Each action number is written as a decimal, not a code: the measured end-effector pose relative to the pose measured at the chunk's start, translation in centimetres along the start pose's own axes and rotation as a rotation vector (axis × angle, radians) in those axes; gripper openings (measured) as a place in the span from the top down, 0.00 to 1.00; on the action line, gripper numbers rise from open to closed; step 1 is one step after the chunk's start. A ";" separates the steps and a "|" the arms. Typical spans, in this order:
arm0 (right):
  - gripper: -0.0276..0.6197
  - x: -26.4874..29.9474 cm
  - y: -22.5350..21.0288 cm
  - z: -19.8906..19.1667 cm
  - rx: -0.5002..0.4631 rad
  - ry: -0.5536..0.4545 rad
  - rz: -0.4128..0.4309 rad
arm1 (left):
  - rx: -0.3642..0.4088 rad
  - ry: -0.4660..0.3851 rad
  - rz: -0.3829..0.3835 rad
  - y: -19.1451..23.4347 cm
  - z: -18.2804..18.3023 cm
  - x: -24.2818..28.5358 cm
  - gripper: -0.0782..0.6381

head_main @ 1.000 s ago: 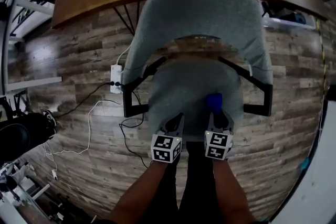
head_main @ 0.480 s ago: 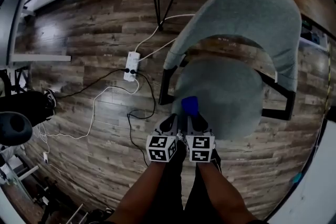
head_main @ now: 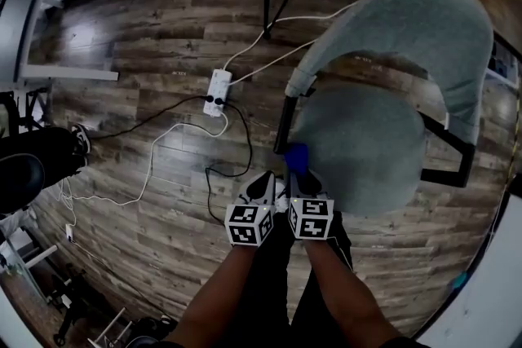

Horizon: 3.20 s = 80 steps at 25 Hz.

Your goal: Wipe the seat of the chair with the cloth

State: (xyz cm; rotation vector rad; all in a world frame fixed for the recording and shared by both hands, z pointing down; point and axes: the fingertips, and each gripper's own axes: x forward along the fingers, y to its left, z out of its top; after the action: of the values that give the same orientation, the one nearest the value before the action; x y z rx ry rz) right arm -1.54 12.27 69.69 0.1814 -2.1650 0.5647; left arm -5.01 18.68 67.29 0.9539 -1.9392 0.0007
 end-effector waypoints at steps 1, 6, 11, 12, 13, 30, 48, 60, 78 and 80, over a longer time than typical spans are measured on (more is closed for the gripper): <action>0.80 0.2 -0.1 -0.2 0.003 -0.007 -0.002 | 0.002 0.001 -0.001 0.0 0.0 0.1 0.89; 0.80 0.3 -0.2 -0.3 0.001 -0.034 -0.003 | 0.018 -0.002 -0.002 0.3 0.3 0.6 0.89; 0.80 -0.2 -1.0 -0.3 0.034 -0.042 -0.010 | 0.043 0.019 -0.022 -0.8 0.0 1.0 0.89; 0.80 -0.4 -1.1 -0.3 0.042 -0.047 -0.013 | 0.044 0.026 -0.027 -1.0 -0.2 1.1 0.89; 0.80 -0.6 -1.3 -0.3 0.050 -0.052 -0.017 | 0.041 0.033 -0.032 -1.3 -0.4 1.2 0.89; 0.80 -4.3 -8.4 -1.6 0.160 -0.081 -0.107 | 0.096 0.082 -0.102 -6.6 -1.0 3.8 0.89; 0.80 -8.8 -16.5 -3.2 0.252 -0.099 -0.232 | 0.181 0.162 -0.216 -15.0 -2.4 7.0 0.89; 0.80 -11.1 -21.0 -4.1 0.289 -0.110 -0.280 | 0.233 0.208 -0.263 -19.2 -3.4 9.5 0.89; 0.80 -15.2 -28.2 -5.5 0.295 -0.131 -0.358 | 0.254 0.261 -0.364 -27.4 -5.1 11.9 0.89; 0.80 -15.5 -29.0 -5.6 0.295 -0.132 -0.371 | 0.258 0.266 -0.369 -27.8 -5.1 12.2 0.89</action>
State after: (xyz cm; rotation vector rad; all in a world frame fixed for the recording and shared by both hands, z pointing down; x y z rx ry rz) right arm 21.37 -11.97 70.00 0.7821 -2.0918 0.6651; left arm 12.87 -6.33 69.03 1.3982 -1.5221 0.1603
